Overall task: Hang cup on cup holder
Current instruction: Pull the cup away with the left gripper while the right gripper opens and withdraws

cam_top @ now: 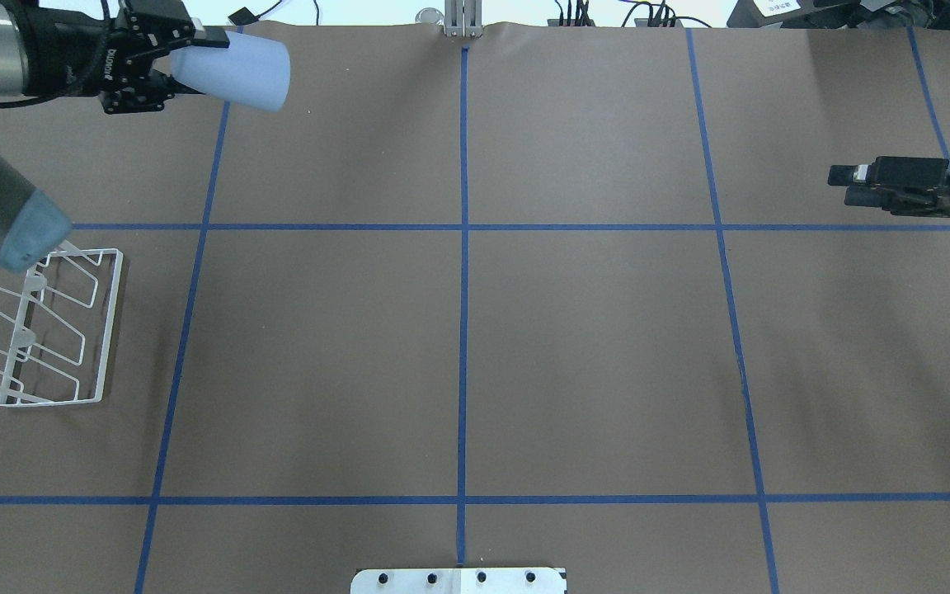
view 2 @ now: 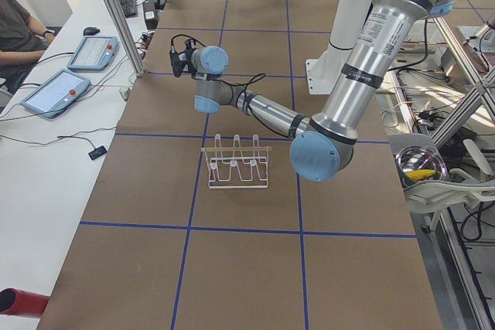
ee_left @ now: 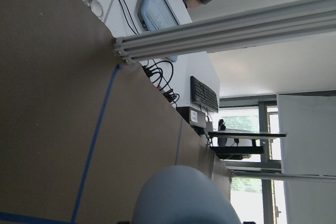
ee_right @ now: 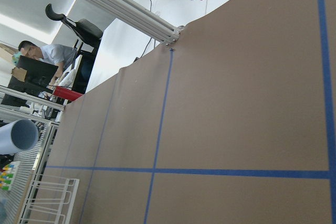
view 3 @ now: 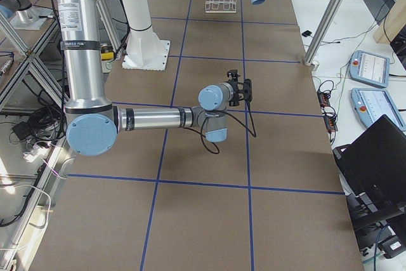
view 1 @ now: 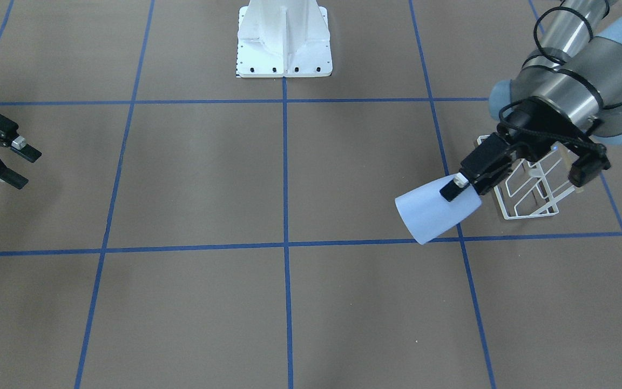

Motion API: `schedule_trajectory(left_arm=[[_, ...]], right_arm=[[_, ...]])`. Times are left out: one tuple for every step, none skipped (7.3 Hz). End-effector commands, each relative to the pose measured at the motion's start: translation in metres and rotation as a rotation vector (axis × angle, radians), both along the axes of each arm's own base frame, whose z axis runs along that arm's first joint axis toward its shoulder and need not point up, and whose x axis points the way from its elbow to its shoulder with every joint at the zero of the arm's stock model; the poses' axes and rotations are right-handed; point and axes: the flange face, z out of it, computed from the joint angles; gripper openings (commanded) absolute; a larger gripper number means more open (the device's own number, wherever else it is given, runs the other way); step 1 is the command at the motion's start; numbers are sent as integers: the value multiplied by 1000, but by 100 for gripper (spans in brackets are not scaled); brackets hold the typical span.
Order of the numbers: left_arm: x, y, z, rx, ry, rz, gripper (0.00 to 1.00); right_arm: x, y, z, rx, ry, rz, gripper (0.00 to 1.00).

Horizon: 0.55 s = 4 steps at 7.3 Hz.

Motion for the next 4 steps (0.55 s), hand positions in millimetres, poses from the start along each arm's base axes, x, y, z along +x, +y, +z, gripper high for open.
schedule_trajectory(left_arm=[[-27, 3, 48, -12, -120, 77, 0], [-46, -3, 55, -38, -131, 47, 0], [-72, -16, 59, -82, -167, 0, 0], [-82, -21, 67, -18, -237, -8, 0]], right_arm=[[9, 1, 19, 26, 90, 16, 100], [19, -5, 23, -1, 116, 38, 100], [30, -12, 32, 28, 194, 57, 100], [45, -16, 45, 63, 293, 64, 100]])
